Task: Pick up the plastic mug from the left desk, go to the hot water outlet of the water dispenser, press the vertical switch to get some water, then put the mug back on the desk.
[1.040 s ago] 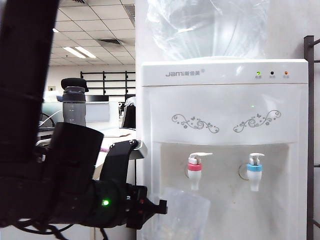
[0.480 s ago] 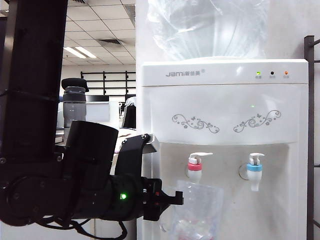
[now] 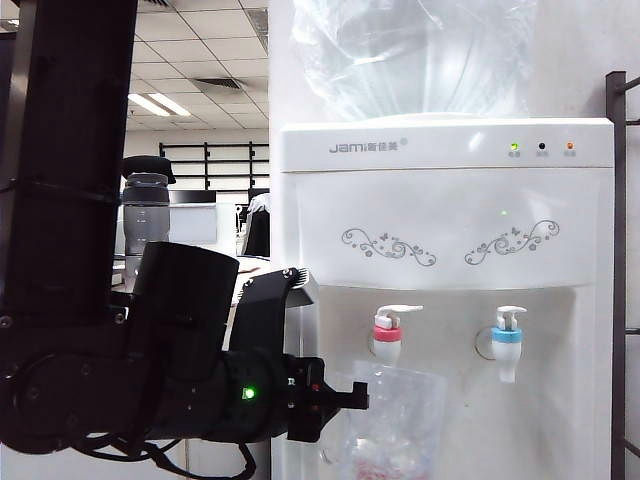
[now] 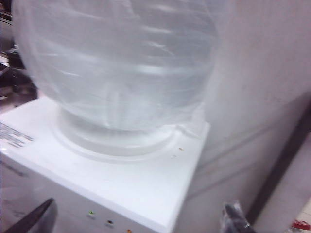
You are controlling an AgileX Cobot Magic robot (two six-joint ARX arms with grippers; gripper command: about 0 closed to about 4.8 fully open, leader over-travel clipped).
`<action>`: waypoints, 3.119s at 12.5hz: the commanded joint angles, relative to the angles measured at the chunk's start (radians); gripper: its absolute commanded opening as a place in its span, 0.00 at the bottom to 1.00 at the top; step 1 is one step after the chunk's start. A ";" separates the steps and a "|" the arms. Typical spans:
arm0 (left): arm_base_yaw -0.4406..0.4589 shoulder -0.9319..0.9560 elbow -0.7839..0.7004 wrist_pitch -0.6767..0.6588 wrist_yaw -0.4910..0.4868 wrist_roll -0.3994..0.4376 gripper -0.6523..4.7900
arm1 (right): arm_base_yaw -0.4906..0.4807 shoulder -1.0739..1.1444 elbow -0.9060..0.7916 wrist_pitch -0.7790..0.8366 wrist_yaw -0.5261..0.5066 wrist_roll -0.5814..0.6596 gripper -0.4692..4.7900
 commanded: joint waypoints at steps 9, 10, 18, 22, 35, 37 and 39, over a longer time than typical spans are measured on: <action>0.010 -0.009 0.005 0.047 -0.053 -0.018 0.11 | 0.169 0.230 0.003 0.033 -0.174 0.035 0.70; 0.010 -0.009 0.005 0.047 -0.053 -0.018 0.11 | 0.204 0.278 0.003 0.037 -0.153 0.026 0.51; 0.010 -0.009 0.005 0.045 -0.052 -0.018 0.11 | 0.315 0.605 0.003 0.161 -0.128 -0.010 0.08; 0.010 -0.009 0.005 0.041 -0.051 -0.018 0.11 | 0.337 0.720 0.003 0.163 -0.132 -0.011 0.08; 0.010 -0.009 0.005 0.041 -0.051 -0.018 0.11 | 0.420 0.890 0.003 0.248 -0.058 -0.003 0.08; 0.010 -0.009 0.005 0.041 -0.051 -0.018 0.11 | 0.420 0.924 0.003 0.282 -0.058 0.000 0.08; 0.010 -0.009 0.005 0.041 -0.051 -0.018 0.11 | 0.420 0.957 0.003 0.287 -0.058 0.006 0.08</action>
